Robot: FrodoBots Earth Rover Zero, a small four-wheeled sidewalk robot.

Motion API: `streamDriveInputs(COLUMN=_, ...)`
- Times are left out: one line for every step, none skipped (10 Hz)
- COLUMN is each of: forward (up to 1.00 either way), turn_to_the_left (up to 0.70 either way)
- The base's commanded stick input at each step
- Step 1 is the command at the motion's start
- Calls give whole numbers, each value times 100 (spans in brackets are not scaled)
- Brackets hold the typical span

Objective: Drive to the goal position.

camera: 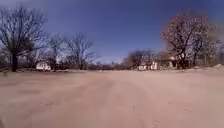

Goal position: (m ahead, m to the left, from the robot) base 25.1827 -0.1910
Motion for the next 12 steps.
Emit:
streamDriveInputs(forward=100, turn_to_the_left=0)
streamDriveInputs(forward=100, turn_to_the_left=0)
streamDriveInputs(forward=100, turn_to_the_left=0)
streamDriveInputs(forward=100, turn_to_the_left=0)
streamDriveInputs(forward=100, turn_to_the_left=0)
streamDriveInputs(forward=100, turn_to_the_left=0)
streamDriveInputs(forward=100, turn_to_the_left=0)
streamDriveInputs(forward=100, turn_to_the_left=0)
streamDriveInputs(forward=100, turn_to_the_left=0)
streamDriveInputs(forward=100, turn_to_the_left=0)
streamDriveInputs(forward=100, turn_to_the_left=0)
streamDriveInputs(forward=100, turn_to_the_left=0)
